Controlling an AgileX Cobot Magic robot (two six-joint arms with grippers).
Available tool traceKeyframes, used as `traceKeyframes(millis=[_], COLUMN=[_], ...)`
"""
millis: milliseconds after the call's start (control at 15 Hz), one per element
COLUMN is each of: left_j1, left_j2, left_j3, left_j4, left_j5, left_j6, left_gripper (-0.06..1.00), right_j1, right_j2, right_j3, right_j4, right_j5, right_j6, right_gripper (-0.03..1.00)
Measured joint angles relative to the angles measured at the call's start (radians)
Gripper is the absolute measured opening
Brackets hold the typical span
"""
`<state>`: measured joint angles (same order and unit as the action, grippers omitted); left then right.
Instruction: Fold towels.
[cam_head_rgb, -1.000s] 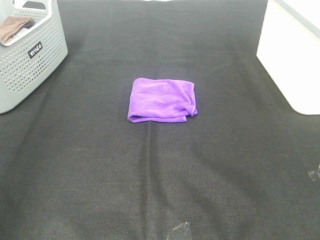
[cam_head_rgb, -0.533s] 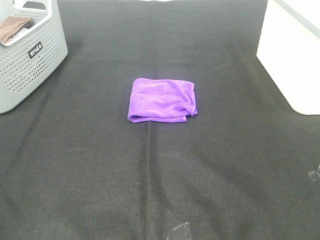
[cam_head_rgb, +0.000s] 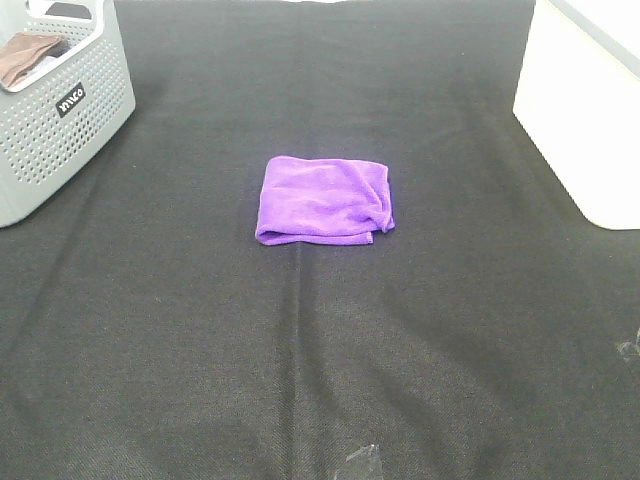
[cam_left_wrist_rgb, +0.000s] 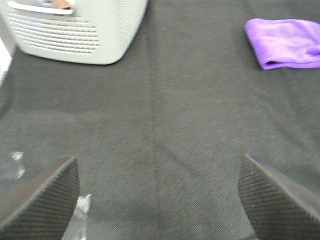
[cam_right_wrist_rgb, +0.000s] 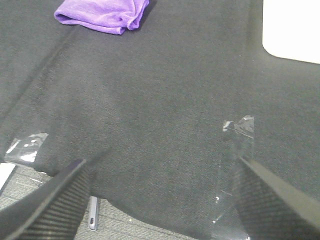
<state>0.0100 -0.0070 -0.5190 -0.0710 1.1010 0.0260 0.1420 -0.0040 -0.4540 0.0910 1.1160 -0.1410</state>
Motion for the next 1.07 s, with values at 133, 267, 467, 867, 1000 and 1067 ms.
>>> traceKeyframes(millis=[133, 267, 467, 867, 1000, 1067], left_j1=[0.000, 0.000, 0.000, 0.000, 0.000, 0.000], left_j2=[0.000, 0.000, 0.000, 0.000, 0.000, 0.000], left_j3=[0.001, 0.001, 0.001, 0.001, 0.001, 0.001], left_j4=[-0.003, -0.006, -0.008, -0.023, -0.023, -0.023], left_j5=[-0.009, -0.018, -0.018, -0.019, -0.019, -0.019], left_j6=[0.000, 0.000, 0.000, 0.000, 0.000, 0.000], left_gripper=[0.79, 0.79, 0.79, 0.79, 0.79, 0.79], right_j1=[0.000, -0.006, -0.008, -0.008, -0.008, -0.008], right_j2=[0.000, 0.000, 0.000, 0.000, 0.000, 0.000], right_j3=[0.000, 0.000, 0.000, 0.000, 0.000, 0.000], right_j4=[-0.001, 0.001, 0.017, 0.017, 0.017, 0.017], right_j5=[-0.001, -0.002, -0.002, -0.002, -0.002, -0.002], right_j6=[0.001, 0.002, 0.002, 0.002, 0.002, 0.002], right_gripper=[0.75, 0.75, 0.75, 0.75, 0.75, 0.75])
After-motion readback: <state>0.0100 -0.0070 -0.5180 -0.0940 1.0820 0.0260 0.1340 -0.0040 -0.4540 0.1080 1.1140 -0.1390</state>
